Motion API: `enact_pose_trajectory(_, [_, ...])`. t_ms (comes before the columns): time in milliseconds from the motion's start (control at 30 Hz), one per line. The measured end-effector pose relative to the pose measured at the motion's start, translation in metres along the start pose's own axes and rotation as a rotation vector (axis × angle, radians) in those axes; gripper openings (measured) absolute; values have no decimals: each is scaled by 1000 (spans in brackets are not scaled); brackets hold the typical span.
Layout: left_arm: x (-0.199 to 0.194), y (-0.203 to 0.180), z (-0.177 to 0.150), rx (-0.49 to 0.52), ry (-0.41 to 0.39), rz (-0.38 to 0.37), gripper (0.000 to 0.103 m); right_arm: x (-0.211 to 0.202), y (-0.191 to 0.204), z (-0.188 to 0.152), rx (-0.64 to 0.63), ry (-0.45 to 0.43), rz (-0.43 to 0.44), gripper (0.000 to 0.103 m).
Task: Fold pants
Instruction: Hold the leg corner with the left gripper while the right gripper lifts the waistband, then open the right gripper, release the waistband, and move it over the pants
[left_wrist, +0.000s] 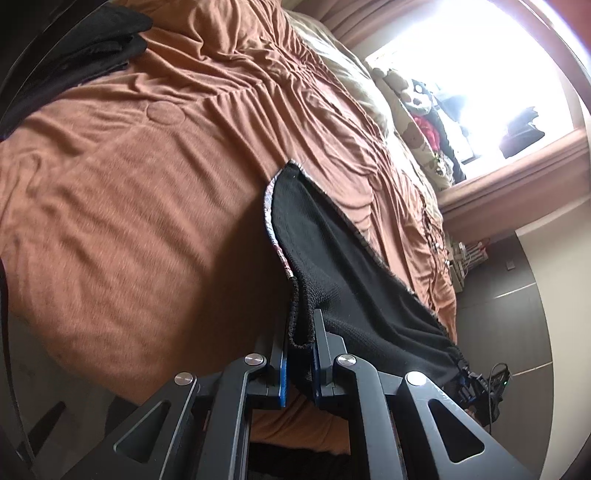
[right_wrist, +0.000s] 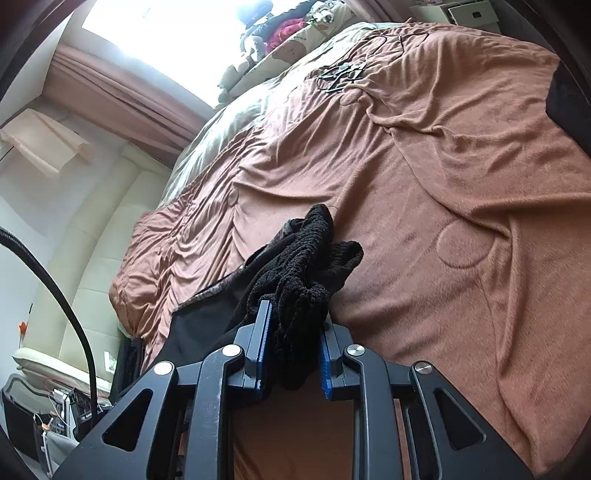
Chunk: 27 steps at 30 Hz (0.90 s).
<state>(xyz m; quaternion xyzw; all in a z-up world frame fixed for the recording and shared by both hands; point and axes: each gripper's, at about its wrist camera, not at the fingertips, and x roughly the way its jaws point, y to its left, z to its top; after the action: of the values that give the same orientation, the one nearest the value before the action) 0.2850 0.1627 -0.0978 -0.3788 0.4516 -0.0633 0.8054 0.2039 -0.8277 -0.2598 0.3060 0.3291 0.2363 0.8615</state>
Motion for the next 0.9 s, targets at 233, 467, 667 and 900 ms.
enact_pose_trajectory(233, [21,34,-21,-52,60,47,10,6,-5,-10,-13,25,-58,19])
enact_pose_trajectory(467, [43,53,-31,-72,109,106,11,22,-10,-20,-11,58,-133,21])
enact_pose_trajectory(667, [46,54,-30,-60,111,92,19,16,0,-25,-63,69,-219,49])
enact_pose_trajectory(900, [47,60,-27,-72,100,69,29,-16,33,-25,-197,-5,-270,55])
